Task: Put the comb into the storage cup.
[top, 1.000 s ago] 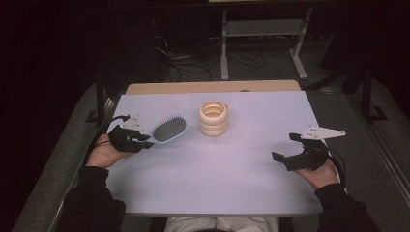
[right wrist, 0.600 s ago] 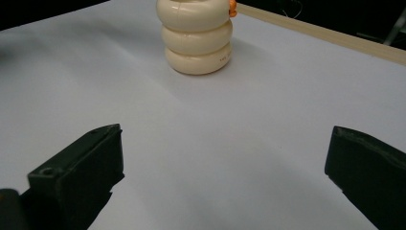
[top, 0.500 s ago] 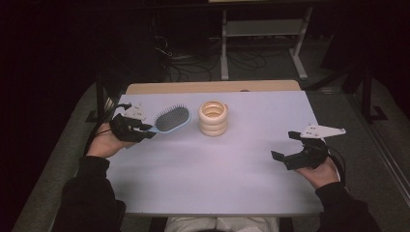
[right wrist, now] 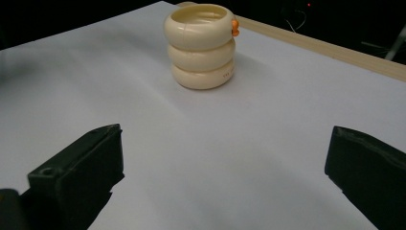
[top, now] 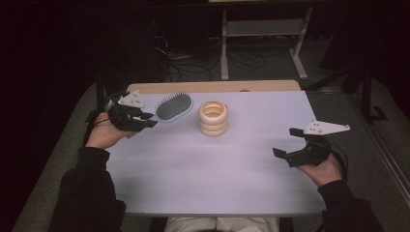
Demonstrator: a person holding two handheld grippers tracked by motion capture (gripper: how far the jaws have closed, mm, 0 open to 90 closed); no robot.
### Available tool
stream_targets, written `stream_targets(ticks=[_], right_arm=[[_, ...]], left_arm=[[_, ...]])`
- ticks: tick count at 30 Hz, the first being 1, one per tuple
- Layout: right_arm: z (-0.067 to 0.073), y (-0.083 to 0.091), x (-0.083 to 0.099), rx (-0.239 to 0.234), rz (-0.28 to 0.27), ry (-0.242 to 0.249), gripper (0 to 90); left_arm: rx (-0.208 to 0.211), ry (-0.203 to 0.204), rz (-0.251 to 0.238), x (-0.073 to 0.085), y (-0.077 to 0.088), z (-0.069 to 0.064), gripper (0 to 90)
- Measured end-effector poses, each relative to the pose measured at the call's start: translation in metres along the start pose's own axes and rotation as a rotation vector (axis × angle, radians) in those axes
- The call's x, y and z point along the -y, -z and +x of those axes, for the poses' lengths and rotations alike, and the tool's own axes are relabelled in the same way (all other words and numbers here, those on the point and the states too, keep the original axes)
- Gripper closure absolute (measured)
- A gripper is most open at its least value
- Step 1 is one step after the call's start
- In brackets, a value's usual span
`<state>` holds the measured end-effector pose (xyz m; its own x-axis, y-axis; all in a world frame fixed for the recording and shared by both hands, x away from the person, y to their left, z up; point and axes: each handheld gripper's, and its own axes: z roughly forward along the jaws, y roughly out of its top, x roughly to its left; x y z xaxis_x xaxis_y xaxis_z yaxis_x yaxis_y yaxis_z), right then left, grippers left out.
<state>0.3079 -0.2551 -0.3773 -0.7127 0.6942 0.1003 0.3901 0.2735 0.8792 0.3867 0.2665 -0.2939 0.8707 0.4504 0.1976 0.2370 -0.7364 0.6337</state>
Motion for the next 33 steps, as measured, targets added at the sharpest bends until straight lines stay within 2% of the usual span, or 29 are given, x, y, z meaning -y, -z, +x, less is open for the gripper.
stream_targets(ticks=[4,11,17,33], right_arm=[[0.000,-0.001,-0.009,-0.014,0.004,0.017,0.0],[0.000,-0.006,-0.024,-0.034,0.007,0.050,0.0],[-0.002,-0.014,-0.032,-0.045,0.019,0.069,0.0],[-0.006,-0.024,-0.066,-0.069,-0.008,0.086,0.0]], left_arm=[[-0.001,-0.013,-0.007,-0.009,0.003,0.000,70.5],[0.015,-0.027,-0.003,-0.023,-0.004,-0.001,70.5],[0.005,-0.054,-0.003,-0.037,-0.009,-0.004,70.4],[0.005,-0.078,-0.065,-0.058,-0.021,-0.010,70.4]])
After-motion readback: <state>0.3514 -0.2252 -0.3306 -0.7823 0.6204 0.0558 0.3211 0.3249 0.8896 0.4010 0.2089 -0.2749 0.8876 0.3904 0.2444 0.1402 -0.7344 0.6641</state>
